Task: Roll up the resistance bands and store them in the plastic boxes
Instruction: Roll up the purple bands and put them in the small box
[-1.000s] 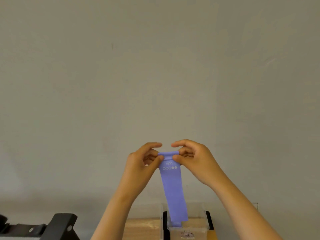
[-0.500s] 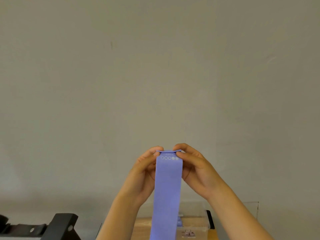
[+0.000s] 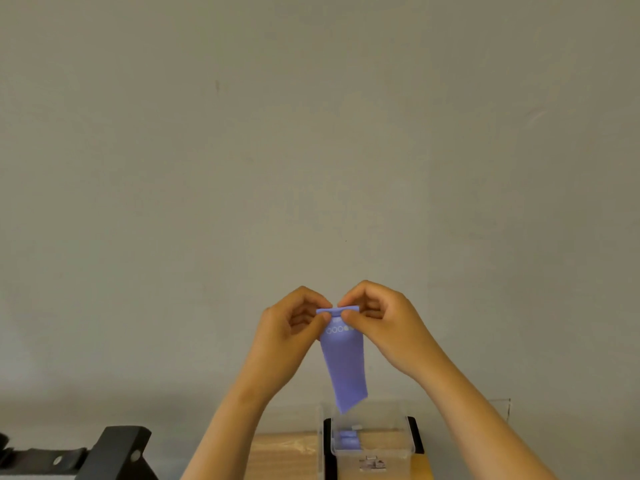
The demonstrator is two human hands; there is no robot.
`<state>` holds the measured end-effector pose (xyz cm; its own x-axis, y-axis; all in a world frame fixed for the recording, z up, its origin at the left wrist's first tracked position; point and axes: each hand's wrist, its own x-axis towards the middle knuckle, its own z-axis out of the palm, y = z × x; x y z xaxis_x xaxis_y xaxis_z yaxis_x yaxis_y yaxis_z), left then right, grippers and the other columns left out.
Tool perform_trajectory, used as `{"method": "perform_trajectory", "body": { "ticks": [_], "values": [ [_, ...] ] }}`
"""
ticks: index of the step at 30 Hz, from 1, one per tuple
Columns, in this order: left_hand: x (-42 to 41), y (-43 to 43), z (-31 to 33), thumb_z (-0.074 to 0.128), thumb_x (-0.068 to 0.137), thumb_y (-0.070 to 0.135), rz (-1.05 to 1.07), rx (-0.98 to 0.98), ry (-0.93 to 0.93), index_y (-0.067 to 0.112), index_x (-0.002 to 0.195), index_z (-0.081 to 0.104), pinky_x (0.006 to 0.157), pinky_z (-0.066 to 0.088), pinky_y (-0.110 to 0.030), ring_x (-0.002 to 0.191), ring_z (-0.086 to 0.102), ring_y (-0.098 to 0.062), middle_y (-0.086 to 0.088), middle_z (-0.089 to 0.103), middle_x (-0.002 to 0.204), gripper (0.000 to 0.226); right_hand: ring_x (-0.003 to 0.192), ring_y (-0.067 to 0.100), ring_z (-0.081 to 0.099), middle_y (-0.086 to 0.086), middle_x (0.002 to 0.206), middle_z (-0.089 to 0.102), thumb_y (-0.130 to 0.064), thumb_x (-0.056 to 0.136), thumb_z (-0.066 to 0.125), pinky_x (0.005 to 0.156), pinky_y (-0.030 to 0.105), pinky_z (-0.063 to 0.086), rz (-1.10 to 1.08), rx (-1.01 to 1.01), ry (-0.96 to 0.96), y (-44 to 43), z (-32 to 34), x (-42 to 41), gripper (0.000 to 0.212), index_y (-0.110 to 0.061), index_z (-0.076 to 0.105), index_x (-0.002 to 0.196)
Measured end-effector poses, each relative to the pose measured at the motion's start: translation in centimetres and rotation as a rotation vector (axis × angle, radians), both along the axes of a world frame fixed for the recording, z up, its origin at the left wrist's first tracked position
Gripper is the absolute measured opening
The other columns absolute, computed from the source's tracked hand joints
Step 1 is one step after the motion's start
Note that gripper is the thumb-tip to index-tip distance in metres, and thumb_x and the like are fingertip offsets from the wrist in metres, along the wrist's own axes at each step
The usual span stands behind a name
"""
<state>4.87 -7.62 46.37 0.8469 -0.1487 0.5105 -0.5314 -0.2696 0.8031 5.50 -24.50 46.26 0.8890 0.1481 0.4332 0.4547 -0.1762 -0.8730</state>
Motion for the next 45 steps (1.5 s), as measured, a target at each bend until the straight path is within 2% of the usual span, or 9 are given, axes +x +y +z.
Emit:
{"method": "perform_trajectory", "body": {
  "ticks": [5, 10, 14, 20, 24, 28, 33, 40, 45],
  "values": [
    [0.2, 0.0, -0.1, 0.055, 0.092, -0.001, -0.062, -0.047, 0.042, 0.009, 0.088, 0.058, 0.062, 0.051, -0.030, 0.064, 0.063, -0.024, -0.017, 0.068, 0.074, 0.011, 0.058, 0.017, 0.044, 0.018, 0.063, 0.056, -0.007, 0.091, 0.057, 0.056, 0.025, 0.036, 0.022, -0.045, -0.007, 0.0, 0.0, -0.2, 0.021, -0.025, 0.061, 0.081],
    [-0.5, -0.7, 0.0, 0.060, 0.081, 0.013, -0.324, -0.604, 0.438, 0.015, 0.081, 0.063, 0.059, 0.050, -0.025, 0.073, 0.065, -0.023, -0.018, 0.070, 0.097, 0.003, 0.064, 0.018, 0.063, 0.011, 0.074, 0.068, -0.004, 0.080, 0.064, 0.058, 0.021, 0.049, 0.332, 0.470, 0.270, 0.6, 0.4, -0.8, 0.011, -0.014, 0.066, 0.078],
    [-0.7, -0.8, -0.4, 0.065, 0.073, 0.018, -0.370, -0.772, 0.599, 0.018, 0.074, 0.067, 0.053, 0.049, -0.027, 0.063, 0.062, -0.021, -0.011, 0.065, 0.083, 0.002, 0.067, 0.019, 0.062, 0.008, 0.074, 0.064, -0.009, 0.071, 0.060, 0.058, 0.022, 0.050, 0.404, 0.605, 0.348, 0.8, 0.0, -0.8, 0.010, -0.014, 0.068, 0.072],
    [-0.8, -0.5, -0.1, 0.058, 0.071, 0.012, -0.279, -0.568, 0.466, 0.014, 0.070, 0.067, 0.054, 0.050, -0.024, 0.062, 0.062, -0.019, -0.010, 0.064, 0.076, 0.010, 0.065, 0.015, 0.062, 0.006, 0.070, 0.065, -0.009, 0.077, 0.070, 0.061, 0.020, 0.050, 0.275, 0.419, 0.264, 0.5, 0.2, -0.9, 0.012, -0.013, 0.067, 0.066],
    [-0.3, -0.1, -0.2, 0.056, 0.073, 0.009, -0.202, -0.404, 0.302, 0.011, 0.073, 0.071, 0.071, 0.053, -0.026, 0.082, 0.068, -0.028, -0.017, 0.070, 0.084, 0.015, 0.076, 0.019, 0.068, 0.017, 0.083, 0.072, -0.004, 0.083, 0.070, 0.074, 0.027, 0.053, 0.137, 0.229, 0.206, 0.3, 0.1, -0.8, 0.010, -0.013, 0.070, 0.085],
    [-0.6, -0.4, -0.2, 0.056, 0.077, 0.013, -0.110, -0.220, 0.178, 0.011, 0.079, 0.070, 0.076, 0.054, -0.032, 0.093, 0.068, -0.031, -0.015, 0.072, 0.090, 0.014, 0.078, 0.013, 0.070, 0.005, 0.082, 0.075, -0.004, 0.082, 0.071, 0.073, 0.024, 0.053, 0.033, 0.098, 0.150, 0.2, 0.2, -0.6, 0.011, -0.015, 0.072, 0.083],
    [-0.8, -1.1, 0.4, 0.052, 0.097, 0.016, -0.094, -0.202, 0.188, -0.001, 0.094, 0.056, 0.068, 0.053, -0.026, 0.079, 0.071, -0.022, -0.007, 0.075, 0.083, 0.017, 0.078, 0.012, 0.069, -0.003, 0.080, 0.073, -0.005, 0.082, 0.070, 0.072, 0.024, 0.055, -0.042, -0.009, 0.035, 0.1, 0.2, -0.6, 0.015, -0.019, 0.071, 0.079],
    [-0.4, -0.5, 0.3, 0.056, 0.093, 0.005, -0.153, -0.198, 0.283, -0.002, 0.090, 0.061, 0.069, 0.054, -0.029, 0.079, 0.068, -0.026, -0.022, 0.071, 0.085, 0.010, 0.072, 0.004, 0.066, -0.008, 0.075, 0.071, -0.003, 0.079, 0.071, 0.065, 0.015, 0.049, -0.062, -0.040, -0.033, 0.0, 0.3, -0.7, 0.021, -0.023, 0.070, 0.075],
    [-0.1, -0.4, 0.0, 0.064, 0.088, 0.001, -0.064, -0.160, 0.204, 0.002, 0.090, 0.065, 0.072, 0.055, -0.026, 0.078, 0.071, -0.024, -0.018, 0.073, 0.081, 0.003, 0.082, 0.016, 0.068, 0.000, 0.082, 0.072, -0.008, 0.081, 0.071, 0.075, 0.027, 0.053, -0.005, -0.033, 0.051, -0.3, 0.4, -0.6, 0.016, -0.024, 0.069, 0.082]
  ]
}}
